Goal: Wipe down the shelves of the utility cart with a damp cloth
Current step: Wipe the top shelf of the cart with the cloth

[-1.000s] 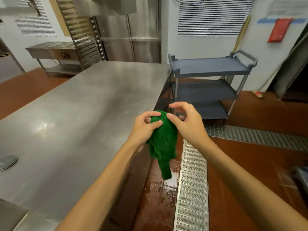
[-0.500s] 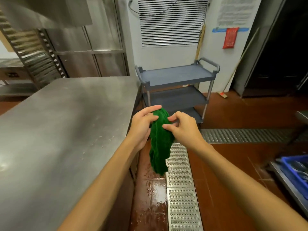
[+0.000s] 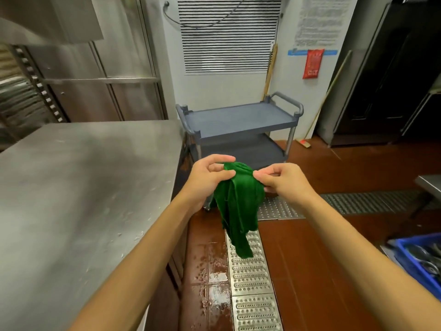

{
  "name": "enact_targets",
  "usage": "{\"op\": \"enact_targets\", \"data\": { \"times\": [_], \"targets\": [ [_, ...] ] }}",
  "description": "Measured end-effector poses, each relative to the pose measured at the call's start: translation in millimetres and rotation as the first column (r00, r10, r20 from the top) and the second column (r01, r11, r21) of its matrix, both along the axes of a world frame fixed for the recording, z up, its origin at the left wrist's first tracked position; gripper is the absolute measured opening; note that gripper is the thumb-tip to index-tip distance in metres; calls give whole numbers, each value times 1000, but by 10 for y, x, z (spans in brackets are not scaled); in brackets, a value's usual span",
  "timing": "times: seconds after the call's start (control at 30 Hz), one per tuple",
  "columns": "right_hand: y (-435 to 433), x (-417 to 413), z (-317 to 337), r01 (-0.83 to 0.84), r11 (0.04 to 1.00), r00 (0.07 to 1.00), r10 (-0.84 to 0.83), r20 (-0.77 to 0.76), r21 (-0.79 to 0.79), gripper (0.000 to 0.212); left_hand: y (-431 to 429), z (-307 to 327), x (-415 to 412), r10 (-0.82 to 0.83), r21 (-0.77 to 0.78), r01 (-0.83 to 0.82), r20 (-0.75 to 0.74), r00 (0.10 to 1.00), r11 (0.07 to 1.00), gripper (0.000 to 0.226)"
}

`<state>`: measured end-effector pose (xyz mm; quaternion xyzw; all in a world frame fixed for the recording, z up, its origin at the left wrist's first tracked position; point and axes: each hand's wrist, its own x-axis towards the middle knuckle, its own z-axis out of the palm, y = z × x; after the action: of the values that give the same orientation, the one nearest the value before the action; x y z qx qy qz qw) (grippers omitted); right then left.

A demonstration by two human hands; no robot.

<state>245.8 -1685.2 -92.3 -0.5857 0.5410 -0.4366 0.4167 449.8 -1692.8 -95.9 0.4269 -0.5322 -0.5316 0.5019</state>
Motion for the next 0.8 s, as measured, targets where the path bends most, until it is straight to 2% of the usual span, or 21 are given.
{"op": "enact_targets", "data": {
  "times": [0.1,0.2,0.33,0.43,0.5,0.6,0.7,0.73,0.8],
  "targets": [
    [-282,-131,-101,76,997,994,-76,76,5,19,-262,-11,-49,29,-7,-28,61,998,1000,25],
    [-677,-258,-232,125,992,992,-125,11,3,28,-578,-63,-87,35,-31,-31,151,988,999,22],
    [-1186,-371,-290,101,992,993,-105,60,72,26,-1085,-71,-143,82,-27,-78,196,977,997,21],
    [-1620,-513,-326,91,990,992,-100,77,107,10,-1487,-39,-266,127,1,-130,214,968,991,21],
    [-1906,-606,-296,78,988,992,-91,93,134,15,-1768,0,-381,163,2,-168,226,960,986,25],
    [-2261,-742,-193,-15,997,999,17,-33,72,44,-2188,79,-552,202,-8,-205,232,952,979,29],
    [-2644,-877,-149,-90,994,958,102,-268,56,68,-2585,145,-716,206,-19,-208,272,940,978,31],
    [-2776,-925,-145,-93,995,934,103,-343,45,67,-2703,153,-769,198,-25,-199,284,938,980,31],
    [-3047,-1035,-162,-112,994,892,97,-441,-7,53,-2912,157,-867,167,-30,-166,305,938,986,29]
  ]
}}
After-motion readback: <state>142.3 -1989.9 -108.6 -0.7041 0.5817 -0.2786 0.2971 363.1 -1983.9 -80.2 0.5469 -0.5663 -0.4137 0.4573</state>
